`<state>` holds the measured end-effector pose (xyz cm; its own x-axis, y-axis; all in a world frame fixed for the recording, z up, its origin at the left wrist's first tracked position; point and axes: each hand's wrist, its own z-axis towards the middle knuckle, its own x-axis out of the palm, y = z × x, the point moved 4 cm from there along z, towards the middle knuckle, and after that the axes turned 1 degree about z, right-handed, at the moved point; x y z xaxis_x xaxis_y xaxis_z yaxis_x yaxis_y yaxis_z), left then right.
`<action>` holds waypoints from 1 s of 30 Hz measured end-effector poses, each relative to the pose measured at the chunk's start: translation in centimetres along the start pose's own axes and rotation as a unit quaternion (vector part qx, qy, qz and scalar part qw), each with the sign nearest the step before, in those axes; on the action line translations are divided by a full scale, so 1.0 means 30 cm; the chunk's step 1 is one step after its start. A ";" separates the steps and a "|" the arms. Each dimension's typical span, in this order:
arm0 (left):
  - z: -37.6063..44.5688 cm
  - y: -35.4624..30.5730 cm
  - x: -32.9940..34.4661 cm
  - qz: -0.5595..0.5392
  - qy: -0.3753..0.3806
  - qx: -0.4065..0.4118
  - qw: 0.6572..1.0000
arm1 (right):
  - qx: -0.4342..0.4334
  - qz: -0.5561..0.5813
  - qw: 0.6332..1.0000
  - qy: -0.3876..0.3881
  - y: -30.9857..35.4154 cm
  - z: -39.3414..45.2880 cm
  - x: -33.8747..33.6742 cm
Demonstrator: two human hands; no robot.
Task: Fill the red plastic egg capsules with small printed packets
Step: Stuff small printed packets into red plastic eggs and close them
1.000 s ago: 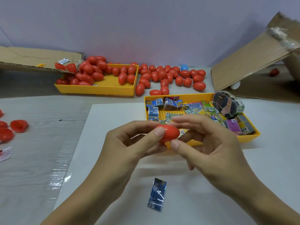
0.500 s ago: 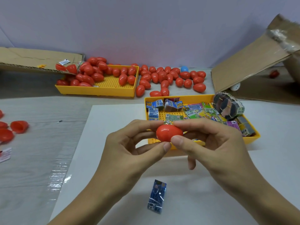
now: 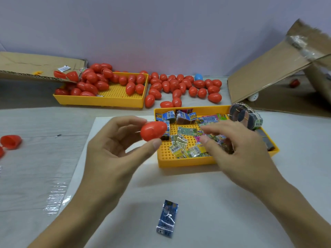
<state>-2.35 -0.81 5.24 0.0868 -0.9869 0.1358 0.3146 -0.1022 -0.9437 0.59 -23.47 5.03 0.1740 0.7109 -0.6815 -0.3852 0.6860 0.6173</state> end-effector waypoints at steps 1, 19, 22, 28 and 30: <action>0.005 0.003 -0.007 0.003 -0.004 -0.002 1.000 | 0.005 -0.049 0.996 0.070 -0.009 0.002 0.019; -0.014 0.047 0.012 0.008 0.018 -0.052 0.998 | 0.035 0.236 0.967 0.085 0.014 0.009 0.005; -0.021 0.035 0.030 0.012 0.040 -0.036 0.998 | 0.070 0.345 0.931 0.094 0.031 -0.005 0.014; -0.040 0.027 0.063 0.045 0.093 -0.012 0.995 | 0.056 0.375 0.911 0.162 0.082 -0.028 0.045; -0.046 0.031 0.069 0.071 0.101 -0.013 0.992 | 0.064 0.360 0.920 0.143 0.077 -0.026 0.045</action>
<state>-3.17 -3.12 4.22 -0.0626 -0.9962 -0.0602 0.2875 0.0398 -0.9570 -0.77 -21.04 5.22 -0.3375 0.9305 -0.1425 -0.1937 0.0795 0.9778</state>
